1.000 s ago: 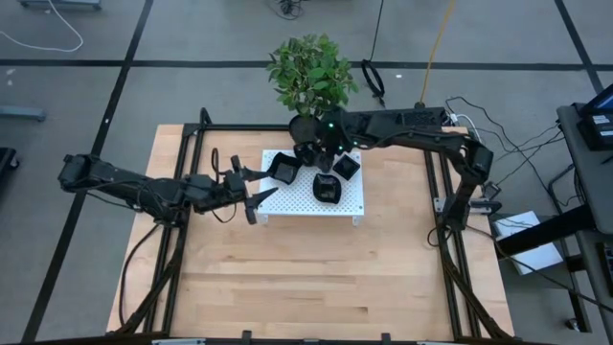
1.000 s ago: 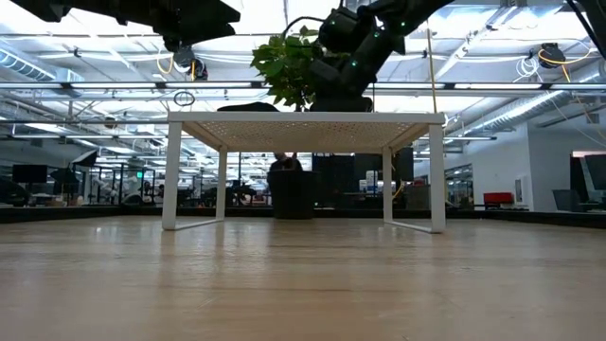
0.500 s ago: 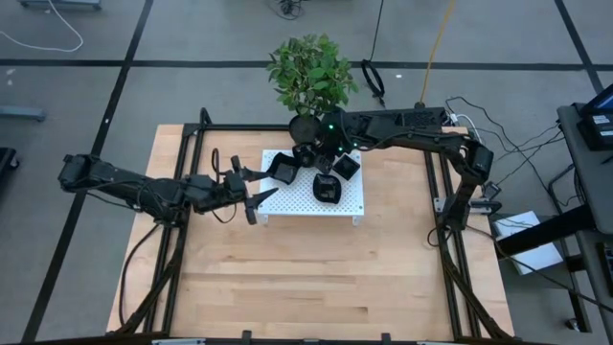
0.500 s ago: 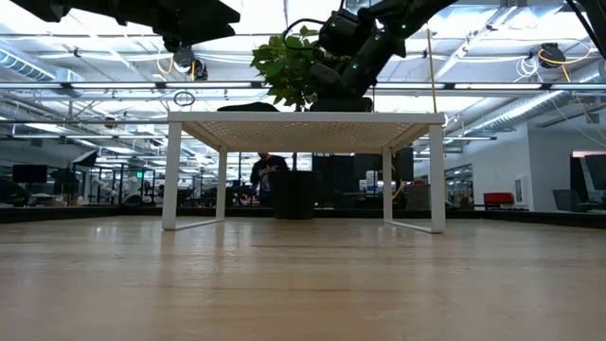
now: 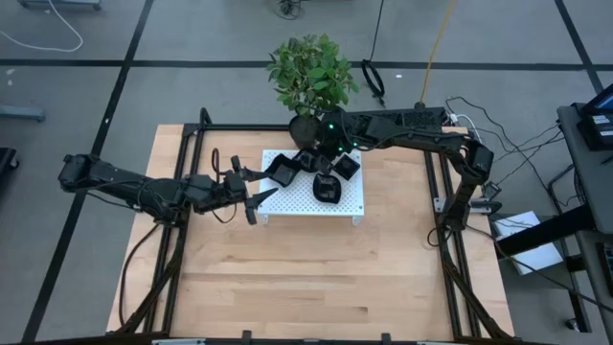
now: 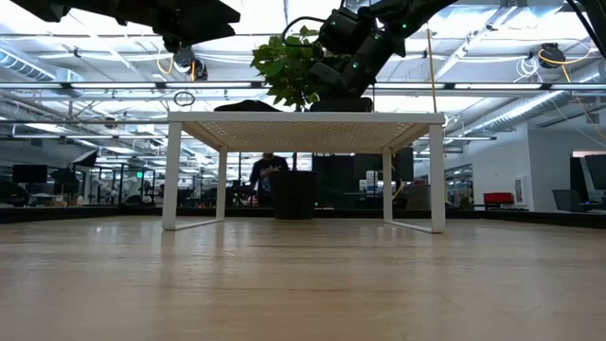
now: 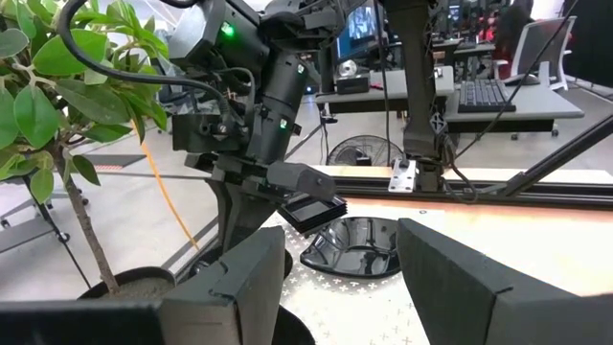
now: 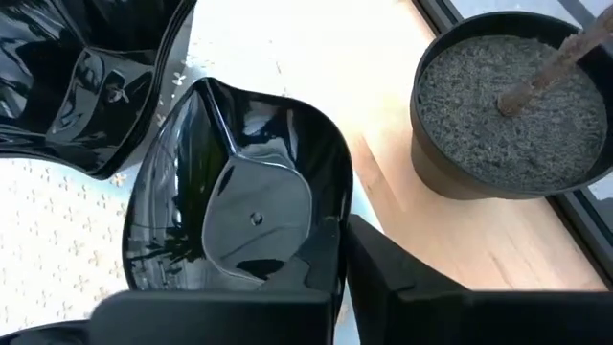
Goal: Pick & Place Mini shaped plates
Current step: Stack the black leaf-shaped plate on top of the black leaf-shaped plate on the shelf
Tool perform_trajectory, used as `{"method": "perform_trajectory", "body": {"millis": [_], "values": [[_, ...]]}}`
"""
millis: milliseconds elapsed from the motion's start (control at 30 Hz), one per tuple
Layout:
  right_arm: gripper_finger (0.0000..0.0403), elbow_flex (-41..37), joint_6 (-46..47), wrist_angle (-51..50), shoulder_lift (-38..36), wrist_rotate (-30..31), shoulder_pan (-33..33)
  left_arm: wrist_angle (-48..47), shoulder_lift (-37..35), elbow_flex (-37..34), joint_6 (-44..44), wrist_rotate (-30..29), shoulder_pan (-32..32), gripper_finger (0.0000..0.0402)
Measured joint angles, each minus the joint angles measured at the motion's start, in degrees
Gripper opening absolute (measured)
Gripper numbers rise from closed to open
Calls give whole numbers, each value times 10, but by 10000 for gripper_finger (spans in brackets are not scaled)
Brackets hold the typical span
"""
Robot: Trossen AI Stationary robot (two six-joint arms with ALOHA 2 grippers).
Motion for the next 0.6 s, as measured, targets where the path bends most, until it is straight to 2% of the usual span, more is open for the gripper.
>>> {"method": "perform_trajectory", "body": {"millis": [300, 600], "values": [[0, 0, -15, 46, -18, 0, 0, 0, 0, 0, 0, 0, 0, 207], [0, -1, 1, 23, -75, 18, 7, 0, 0, 0, 0, 0, 0, 207]]}}
